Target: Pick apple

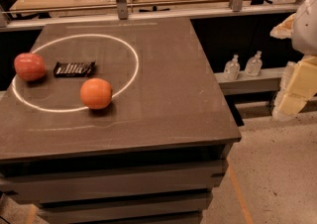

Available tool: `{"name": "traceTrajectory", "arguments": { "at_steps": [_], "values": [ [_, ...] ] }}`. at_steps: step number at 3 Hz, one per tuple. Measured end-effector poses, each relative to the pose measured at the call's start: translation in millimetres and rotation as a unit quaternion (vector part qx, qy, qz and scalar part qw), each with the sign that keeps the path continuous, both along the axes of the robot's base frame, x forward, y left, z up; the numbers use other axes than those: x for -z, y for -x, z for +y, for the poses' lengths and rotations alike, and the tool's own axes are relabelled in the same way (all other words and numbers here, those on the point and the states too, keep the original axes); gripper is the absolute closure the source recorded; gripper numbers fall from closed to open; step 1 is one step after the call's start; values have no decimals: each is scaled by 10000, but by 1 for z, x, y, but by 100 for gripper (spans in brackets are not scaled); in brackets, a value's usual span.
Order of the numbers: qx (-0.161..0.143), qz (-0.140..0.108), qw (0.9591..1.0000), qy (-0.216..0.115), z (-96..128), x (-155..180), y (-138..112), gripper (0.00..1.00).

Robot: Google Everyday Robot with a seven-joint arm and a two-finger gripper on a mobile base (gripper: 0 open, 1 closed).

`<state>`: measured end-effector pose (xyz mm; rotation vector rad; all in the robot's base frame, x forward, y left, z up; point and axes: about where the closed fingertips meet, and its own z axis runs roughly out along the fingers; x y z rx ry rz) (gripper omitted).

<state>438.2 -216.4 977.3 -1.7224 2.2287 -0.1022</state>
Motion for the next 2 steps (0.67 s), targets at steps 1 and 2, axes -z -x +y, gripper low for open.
{"name": "traceTrajectory", "arguments": {
  "at_steps": [1, 2],
  "values": [
    [0, -1, 10000, 0, 0, 0, 0, 0],
    [-116, -96, 9998, -127, 11, -5, -13, 0]
  ]
}}
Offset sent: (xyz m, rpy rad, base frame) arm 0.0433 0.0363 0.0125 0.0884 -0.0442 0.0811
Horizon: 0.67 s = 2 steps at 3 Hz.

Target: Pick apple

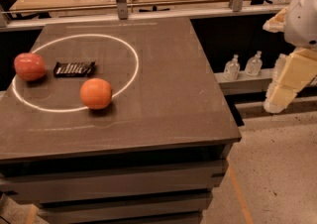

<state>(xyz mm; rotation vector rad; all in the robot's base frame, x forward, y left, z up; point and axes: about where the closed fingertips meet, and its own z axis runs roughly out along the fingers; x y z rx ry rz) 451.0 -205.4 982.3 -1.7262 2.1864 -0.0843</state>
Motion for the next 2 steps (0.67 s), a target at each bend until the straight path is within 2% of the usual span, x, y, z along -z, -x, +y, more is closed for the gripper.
{"name": "traceTrajectory", "arguments": {
  "at_steps": [1, 2],
  "values": [
    [-162, -163, 9992, -327, 28, -10, -32, 0],
    [-322, -234, 9965, -735, 65, -19, -69, 0]
  ]
}}
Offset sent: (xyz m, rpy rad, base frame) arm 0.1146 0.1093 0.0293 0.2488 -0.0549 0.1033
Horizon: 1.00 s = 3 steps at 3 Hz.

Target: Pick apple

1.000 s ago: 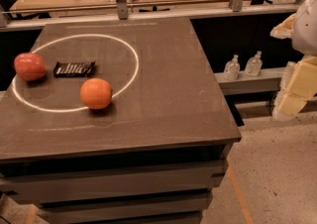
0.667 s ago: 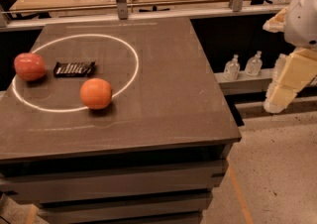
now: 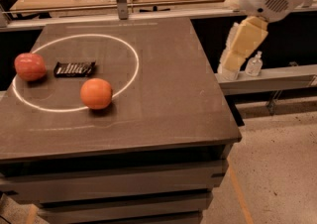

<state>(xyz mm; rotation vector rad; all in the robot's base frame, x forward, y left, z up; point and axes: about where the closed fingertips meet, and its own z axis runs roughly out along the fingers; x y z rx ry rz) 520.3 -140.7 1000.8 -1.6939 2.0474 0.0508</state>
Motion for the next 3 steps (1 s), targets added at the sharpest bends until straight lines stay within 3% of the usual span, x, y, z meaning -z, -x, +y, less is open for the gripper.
{"name": "traceTrajectory", "arguments": {
  "at_steps": [1, 2, 3],
  "values": [
    [-264, -51, 9988, -419, 57, -10, -32, 0],
    [-536, -54, 9958, -741, 148, -14, -50, 0],
    [-894, 29, 9925, -830, 223, -4, -49, 0]
  ]
}}
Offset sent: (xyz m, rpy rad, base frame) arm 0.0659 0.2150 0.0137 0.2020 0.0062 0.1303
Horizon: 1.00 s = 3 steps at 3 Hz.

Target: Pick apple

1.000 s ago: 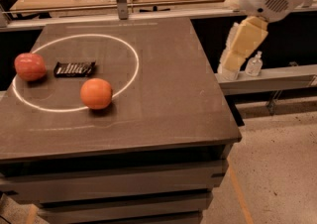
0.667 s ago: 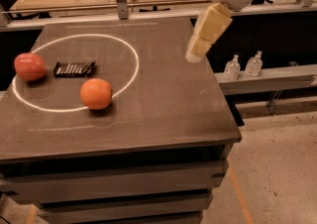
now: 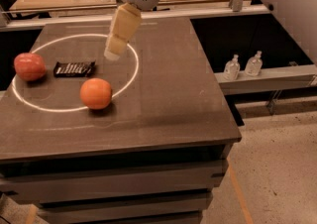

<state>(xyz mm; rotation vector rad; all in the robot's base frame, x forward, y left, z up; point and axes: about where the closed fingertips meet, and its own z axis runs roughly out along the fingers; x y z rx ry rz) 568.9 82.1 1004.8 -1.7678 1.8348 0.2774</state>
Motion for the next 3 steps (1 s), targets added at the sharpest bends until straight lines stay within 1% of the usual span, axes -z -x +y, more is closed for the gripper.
{"name": "traceTrajectory", "arguments": {
  "at_steps": [1, 2, 3],
  "values": [
    [0, 0, 10000, 0, 0, 0, 0, 0],
    [-138, -70, 9989, -434, 16, 3, -7, 0],
    [-207, -243, 9917, -1244, 55, 8, -39, 0]
  ]
}}
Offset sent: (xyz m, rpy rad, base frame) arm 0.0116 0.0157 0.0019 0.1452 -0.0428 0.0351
